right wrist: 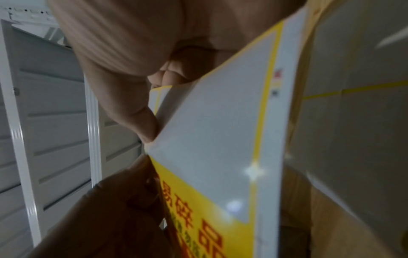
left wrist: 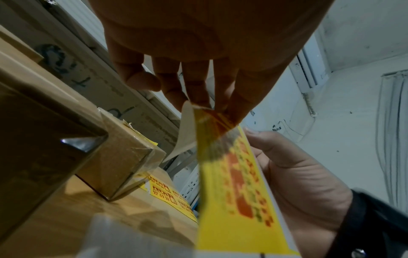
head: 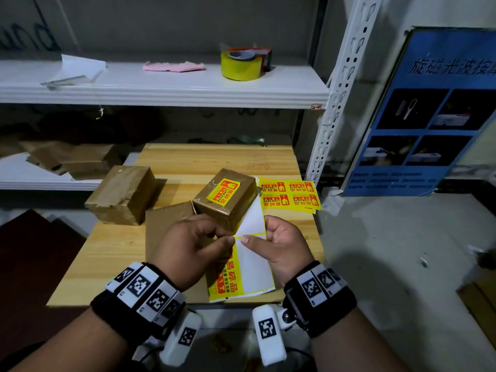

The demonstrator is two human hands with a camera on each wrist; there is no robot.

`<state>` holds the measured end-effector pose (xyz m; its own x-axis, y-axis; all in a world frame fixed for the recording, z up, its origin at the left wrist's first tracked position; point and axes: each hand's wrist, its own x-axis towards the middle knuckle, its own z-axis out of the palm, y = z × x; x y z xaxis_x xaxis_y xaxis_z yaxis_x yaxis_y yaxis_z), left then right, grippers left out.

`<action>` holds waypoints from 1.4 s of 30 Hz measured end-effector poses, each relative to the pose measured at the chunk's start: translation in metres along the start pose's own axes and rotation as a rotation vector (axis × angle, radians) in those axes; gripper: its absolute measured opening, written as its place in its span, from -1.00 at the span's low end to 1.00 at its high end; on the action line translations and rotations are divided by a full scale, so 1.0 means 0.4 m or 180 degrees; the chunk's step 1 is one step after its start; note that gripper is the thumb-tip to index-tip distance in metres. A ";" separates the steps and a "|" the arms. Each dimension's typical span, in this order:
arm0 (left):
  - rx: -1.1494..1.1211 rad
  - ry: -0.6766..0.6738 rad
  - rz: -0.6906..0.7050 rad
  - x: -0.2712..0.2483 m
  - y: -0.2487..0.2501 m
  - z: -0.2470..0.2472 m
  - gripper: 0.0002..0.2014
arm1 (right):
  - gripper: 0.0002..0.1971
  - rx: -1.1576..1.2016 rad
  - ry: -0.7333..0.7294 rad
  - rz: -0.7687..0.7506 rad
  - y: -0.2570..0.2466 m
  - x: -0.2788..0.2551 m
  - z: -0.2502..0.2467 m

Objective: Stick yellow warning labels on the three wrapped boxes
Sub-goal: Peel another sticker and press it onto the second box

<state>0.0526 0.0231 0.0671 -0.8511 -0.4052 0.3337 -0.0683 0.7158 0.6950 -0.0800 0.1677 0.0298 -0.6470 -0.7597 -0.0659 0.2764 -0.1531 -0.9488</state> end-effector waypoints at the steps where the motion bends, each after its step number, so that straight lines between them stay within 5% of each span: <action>1: 0.0002 0.0001 -0.0014 0.000 -0.001 0.001 -0.74 | -0.68 -0.0034 -0.0002 -0.0007 0.000 -0.001 0.000; 6: 0.0057 -0.0032 -0.0082 -0.003 0.001 0.005 -0.74 | -0.75 -0.0177 0.0016 -0.0039 -0.002 -0.005 0.003; 11: -0.0582 0.0270 -0.0796 0.005 -0.006 0.019 -0.84 | -0.73 -0.0227 -0.0022 0.0006 -0.003 -0.002 -0.004; 19: -0.0209 -0.0016 -0.0307 0.000 0.019 0.007 -0.83 | -0.71 -0.0276 -0.0022 0.0010 0.006 0.003 -0.011; 28: -0.0283 0.0126 -0.0688 0.009 -0.004 0.015 -0.88 | -0.77 -0.0363 -0.0002 0.0039 0.005 0.003 -0.015; 42: -0.0200 0.0794 -0.1248 0.046 -0.023 -0.040 -0.88 | -0.87 -0.2016 0.1005 0.0386 0.021 0.040 -0.111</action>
<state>0.0459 0.0000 0.0768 -0.6158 -0.7680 0.1758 -0.3215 0.4487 0.8339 -0.1196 0.1824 0.0068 -0.8390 -0.5143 -0.1775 -0.0441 0.3896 -0.9199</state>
